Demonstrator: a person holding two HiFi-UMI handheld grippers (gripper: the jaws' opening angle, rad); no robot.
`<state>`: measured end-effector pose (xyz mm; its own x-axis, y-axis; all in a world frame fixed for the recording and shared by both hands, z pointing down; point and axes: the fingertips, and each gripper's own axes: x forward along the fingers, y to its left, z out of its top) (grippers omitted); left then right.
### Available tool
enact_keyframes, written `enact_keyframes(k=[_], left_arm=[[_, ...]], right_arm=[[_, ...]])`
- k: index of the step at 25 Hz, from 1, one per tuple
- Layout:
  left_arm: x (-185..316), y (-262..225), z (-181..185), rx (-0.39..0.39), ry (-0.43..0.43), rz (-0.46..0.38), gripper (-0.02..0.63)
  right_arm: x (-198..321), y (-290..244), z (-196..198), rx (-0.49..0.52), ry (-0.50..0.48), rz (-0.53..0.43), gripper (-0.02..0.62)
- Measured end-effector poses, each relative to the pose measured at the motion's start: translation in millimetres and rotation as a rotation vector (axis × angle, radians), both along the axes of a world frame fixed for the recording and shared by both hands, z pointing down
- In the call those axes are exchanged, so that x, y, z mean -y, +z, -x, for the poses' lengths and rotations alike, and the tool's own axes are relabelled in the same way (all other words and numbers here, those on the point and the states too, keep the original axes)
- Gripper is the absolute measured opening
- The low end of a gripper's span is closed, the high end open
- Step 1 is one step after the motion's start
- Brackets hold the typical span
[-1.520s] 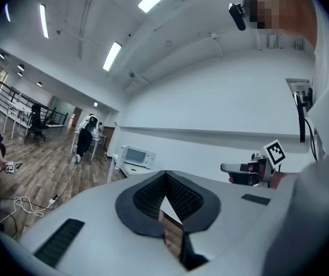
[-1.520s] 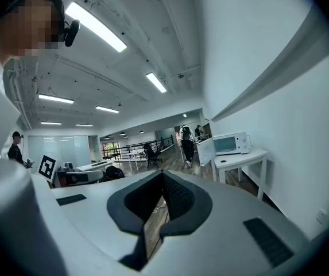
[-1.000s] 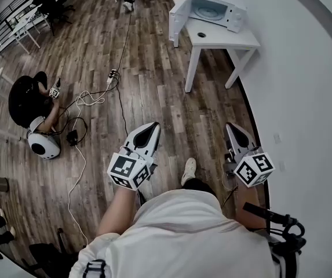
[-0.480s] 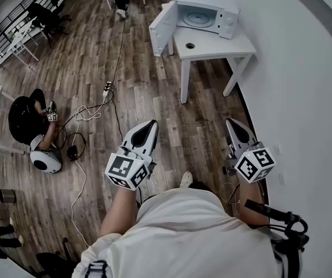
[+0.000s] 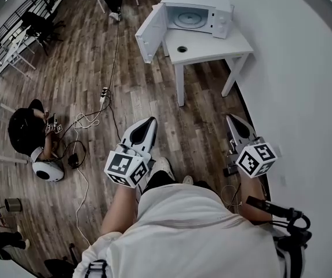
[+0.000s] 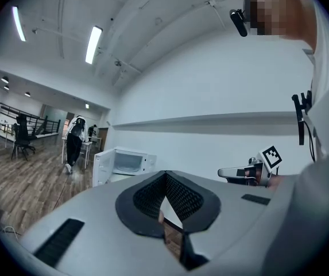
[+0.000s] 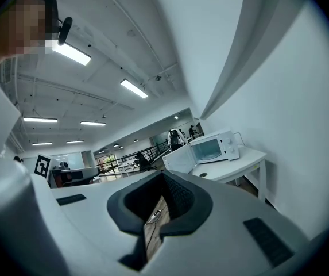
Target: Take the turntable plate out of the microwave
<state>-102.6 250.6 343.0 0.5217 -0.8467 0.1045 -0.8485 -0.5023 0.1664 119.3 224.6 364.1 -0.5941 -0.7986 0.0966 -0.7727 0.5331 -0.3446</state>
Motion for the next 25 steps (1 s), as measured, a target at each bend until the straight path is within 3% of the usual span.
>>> enact_keyframes(k=[13,25], left_arm=[[107,13,0,-0.036,0.058,0.002,0.011],[211,19,28,-0.024,0.122,-0.010,0.011]], right_arm=[[88,5,5,-0.042,0.050,0.006,0.004],[182,5,47,-0.064,0.099,0.011,0.004]])
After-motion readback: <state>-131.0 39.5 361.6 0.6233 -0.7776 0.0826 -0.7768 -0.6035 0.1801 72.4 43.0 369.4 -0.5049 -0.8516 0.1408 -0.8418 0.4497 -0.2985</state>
